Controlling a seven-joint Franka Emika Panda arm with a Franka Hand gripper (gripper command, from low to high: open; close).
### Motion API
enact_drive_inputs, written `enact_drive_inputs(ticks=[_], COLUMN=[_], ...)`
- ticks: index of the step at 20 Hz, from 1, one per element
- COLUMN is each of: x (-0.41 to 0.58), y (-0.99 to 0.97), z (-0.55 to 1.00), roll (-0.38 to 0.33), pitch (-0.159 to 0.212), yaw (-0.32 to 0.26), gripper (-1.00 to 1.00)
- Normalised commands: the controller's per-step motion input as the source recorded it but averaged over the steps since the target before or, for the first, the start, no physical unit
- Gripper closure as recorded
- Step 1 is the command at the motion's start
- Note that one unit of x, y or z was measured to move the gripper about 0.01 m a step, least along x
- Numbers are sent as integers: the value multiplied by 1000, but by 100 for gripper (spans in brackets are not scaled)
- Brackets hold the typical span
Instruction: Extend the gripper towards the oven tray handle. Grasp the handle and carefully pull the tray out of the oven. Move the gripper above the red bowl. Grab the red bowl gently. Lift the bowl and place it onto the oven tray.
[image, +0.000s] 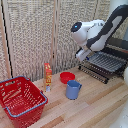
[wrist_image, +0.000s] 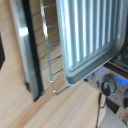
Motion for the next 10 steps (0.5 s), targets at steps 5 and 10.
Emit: enact_drive_inputs(ticks=[5, 10], x=[109, 144], y=[229, 197], z=[0, 0], roll=[298, 330], pitch=[-63, -28], yaw=[-194, -192], gripper=[-100, -100])
